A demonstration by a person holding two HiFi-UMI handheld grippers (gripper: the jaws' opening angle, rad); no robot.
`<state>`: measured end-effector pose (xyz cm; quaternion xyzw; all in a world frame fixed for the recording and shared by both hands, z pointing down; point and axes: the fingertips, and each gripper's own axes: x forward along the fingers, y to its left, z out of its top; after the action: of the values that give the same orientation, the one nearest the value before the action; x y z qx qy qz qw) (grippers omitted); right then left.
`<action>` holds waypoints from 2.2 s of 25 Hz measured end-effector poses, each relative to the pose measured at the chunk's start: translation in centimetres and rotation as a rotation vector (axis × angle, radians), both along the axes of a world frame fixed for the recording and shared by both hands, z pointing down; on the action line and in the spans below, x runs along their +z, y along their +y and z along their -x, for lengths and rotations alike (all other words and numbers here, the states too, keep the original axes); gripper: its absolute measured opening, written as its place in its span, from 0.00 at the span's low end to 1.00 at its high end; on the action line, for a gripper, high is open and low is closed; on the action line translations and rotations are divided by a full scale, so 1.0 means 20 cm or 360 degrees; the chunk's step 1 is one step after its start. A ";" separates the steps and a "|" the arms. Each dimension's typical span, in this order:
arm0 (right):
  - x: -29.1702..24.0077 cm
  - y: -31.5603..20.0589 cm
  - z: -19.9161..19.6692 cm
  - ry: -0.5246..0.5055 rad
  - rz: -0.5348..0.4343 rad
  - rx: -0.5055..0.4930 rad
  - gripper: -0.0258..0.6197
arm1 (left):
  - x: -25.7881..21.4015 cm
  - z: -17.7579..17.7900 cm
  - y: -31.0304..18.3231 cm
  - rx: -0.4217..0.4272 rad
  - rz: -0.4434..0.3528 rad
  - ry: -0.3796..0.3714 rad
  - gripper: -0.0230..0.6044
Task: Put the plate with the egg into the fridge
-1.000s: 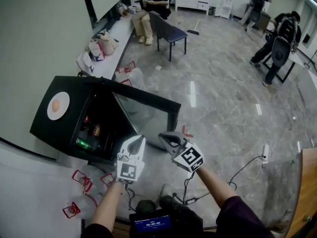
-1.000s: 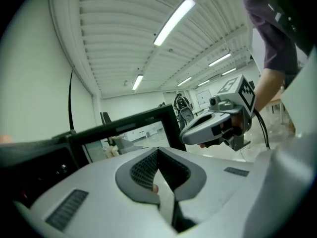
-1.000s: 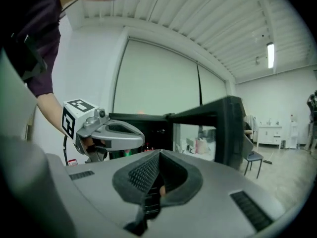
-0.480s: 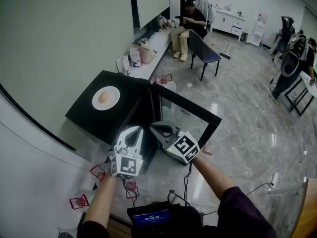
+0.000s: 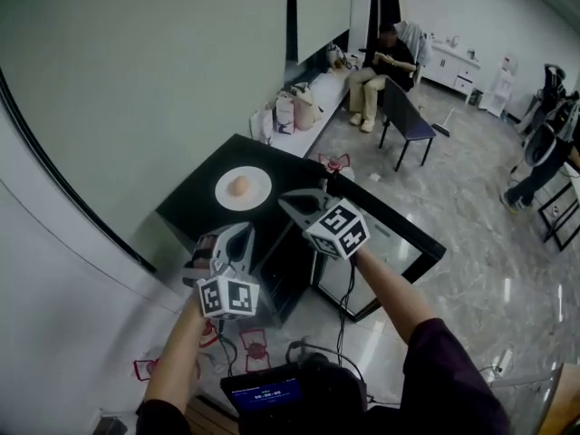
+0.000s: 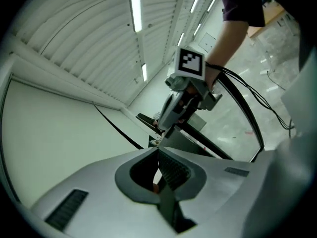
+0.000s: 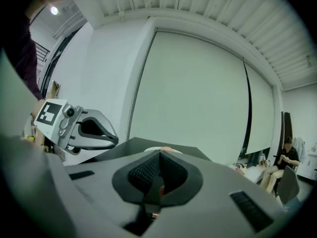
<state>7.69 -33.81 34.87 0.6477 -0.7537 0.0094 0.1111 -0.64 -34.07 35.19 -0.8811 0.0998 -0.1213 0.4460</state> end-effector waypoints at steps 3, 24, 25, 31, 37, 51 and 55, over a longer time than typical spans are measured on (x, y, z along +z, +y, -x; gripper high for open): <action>-0.02 -0.22 -0.11 0.0041 0.0114 -0.0100 0.05 | 0.00 -0.01 -0.10 -0.0047 -0.0111 -0.0045 0.05; 0.32 -1.03 -0.32 0.0546 0.0804 -0.0593 0.05 | 0.17 -0.13 -0.35 -0.0219 -0.0273 -0.0417 0.14; 0.32 -1.04 -0.32 0.0569 0.0780 -0.0578 0.05 | 0.17 -0.11 -0.35 -0.0224 -0.0278 -0.0420 0.14; 0.40 -1.04 -0.45 0.0606 0.0869 -0.0418 0.05 | 0.19 0.01 -0.34 -0.0253 -0.0291 -0.0430 0.14; 0.39 -1.01 -0.31 0.0543 0.0825 -0.0506 0.05 | 0.22 0.07 -0.32 -0.0249 -0.0284 -0.0428 0.14; 0.41 -0.94 0.13 0.0561 0.0827 -0.0671 0.05 | 0.29 0.42 -0.29 -0.0257 -0.0305 -0.0488 0.14; 0.41 -0.90 0.23 0.0572 0.0832 -0.0689 0.05 | 0.36 0.49 -0.27 -0.0242 -0.0384 -0.0562 0.14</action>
<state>3.13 -51.81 43.07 0.4146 -0.8138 0.0639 0.4023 -10.41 -39.56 42.35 -0.7765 0.1003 -0.2941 0.5482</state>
